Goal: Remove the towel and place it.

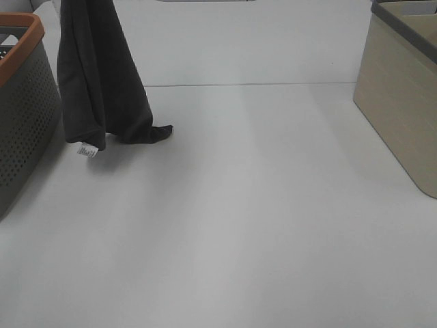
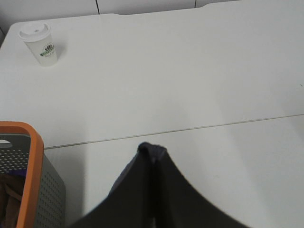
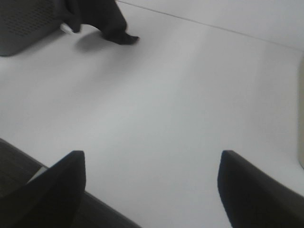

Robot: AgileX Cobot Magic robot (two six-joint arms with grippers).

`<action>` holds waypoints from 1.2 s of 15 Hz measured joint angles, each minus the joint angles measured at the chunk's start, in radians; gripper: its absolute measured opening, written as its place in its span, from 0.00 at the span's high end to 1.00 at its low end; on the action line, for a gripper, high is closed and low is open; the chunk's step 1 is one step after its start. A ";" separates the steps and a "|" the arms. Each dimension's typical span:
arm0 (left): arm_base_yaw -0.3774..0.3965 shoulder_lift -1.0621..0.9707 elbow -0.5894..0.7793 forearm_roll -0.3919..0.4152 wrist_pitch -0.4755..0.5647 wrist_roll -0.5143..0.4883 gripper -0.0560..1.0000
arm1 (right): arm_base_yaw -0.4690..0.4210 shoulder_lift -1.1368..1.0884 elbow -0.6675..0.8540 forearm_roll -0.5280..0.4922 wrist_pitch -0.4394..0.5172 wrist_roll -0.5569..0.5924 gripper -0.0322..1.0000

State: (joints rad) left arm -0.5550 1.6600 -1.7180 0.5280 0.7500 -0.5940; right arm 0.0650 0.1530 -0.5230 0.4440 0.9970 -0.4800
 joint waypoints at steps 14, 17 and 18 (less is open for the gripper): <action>-0.145 -0.002 0.002 -0.033 -0.118 0.009 0.95 | 0.000 0.883 0.000 0.818 -0.252 -0.994 0.34; -0.149 0.024 0.008 -0.036 -0.120 0.011 0.95 | 0.042 1.022 0.000 0.926 -0.300 -1.140 0.34; -0.156 0.038 0.013 -0.040 -0.120 0.016 0.95 | 0.107 1.071 0.000 0.960 -0.366 -1.198 0.34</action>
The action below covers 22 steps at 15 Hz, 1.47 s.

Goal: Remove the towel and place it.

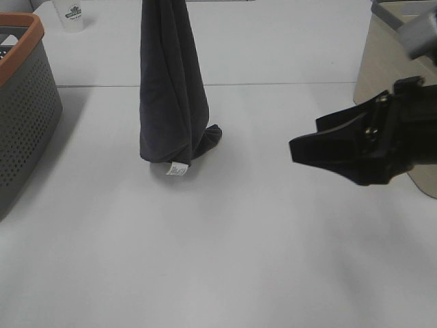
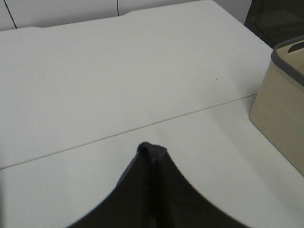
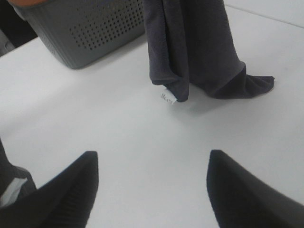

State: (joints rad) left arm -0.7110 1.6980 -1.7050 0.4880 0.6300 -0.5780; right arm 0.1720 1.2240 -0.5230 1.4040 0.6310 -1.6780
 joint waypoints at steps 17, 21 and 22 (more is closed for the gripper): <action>-0.103 0.022 0.007 -0.018 0.036 0.077 0.95 | 0.340 0.494 -0.282 0.232 -0.441 -0.233 0.34; -0.103 0.022 0.007 -0.018 0.034 0.077 0.95 | 0.340 0.572 -0.313 0.250 -0.370 -0.246 0.34; -0.103 0.022 0.007 -0.018 0.034 0.077 0.95 | 0.340 0.584 -0.324 0.251 -0.359 -0.262 0.34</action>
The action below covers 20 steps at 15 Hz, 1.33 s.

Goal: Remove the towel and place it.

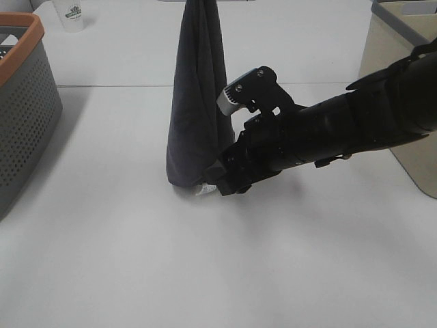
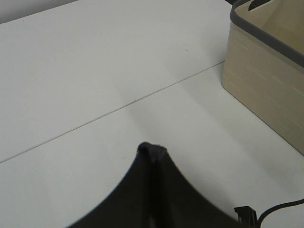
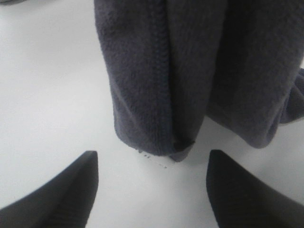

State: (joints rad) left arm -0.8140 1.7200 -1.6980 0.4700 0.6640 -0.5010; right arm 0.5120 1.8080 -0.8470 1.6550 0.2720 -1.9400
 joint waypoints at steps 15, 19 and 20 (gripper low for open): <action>0.000 0.000 0.000 0.008 -0.001 0.000 0.95 | 0.000 0.092 -0.021 0.076 0.228 -0.081 0.43; 0.000 0.000 0.000 0.007 -0.001 0.000 0.95 | 0.000 0.092 -0.036 0.078 0.226 -0.082 0.49; 0.000 0.000 0.000 0.007 -0.001 0.000 0.95 | 0.000 0.092 -0.049 0.078 0.225 -0.082 0.50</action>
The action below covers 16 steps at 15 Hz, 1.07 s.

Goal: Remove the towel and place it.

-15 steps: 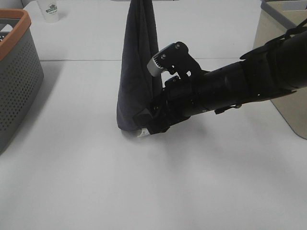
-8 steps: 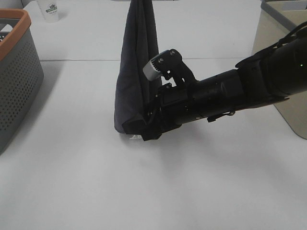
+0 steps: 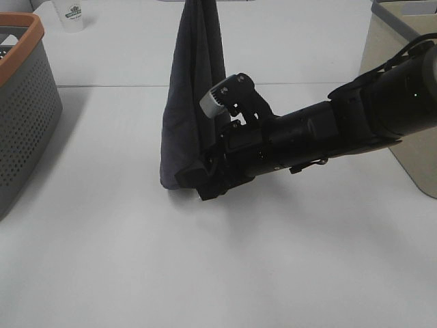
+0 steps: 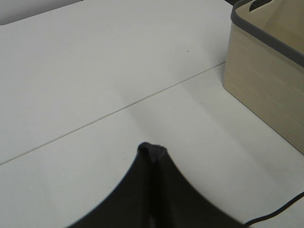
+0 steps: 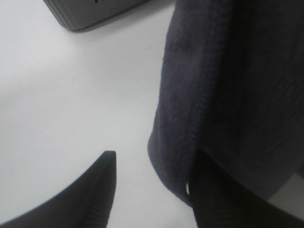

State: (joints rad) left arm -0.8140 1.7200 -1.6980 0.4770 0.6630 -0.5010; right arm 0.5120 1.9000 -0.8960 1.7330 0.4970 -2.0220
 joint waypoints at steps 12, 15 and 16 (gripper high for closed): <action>0.000 0.000 0.000 0.006 -0.008 -0.036 0.95 | 0.000 -0.001 -0.020 0.001 -0.067 0.107 0.95; 0.003 -0.006 0.000 0.061 -0.035 -0.139 0.95 | 0.000 -0.104 -0.020 -0.385 -0.062 0.469 0.95; 0.016 -0.018 0.000 0.067 -0.055 -0.185 0.95 | 0.000 -0.156 -0.020 -0.539 -0.061 0.599 0.95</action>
State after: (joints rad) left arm -0.7980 1.7020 -1.6980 0.5440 0.6080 -0.6860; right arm 0.5120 1.7440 -0.9160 1.1940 0.4360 -1.4230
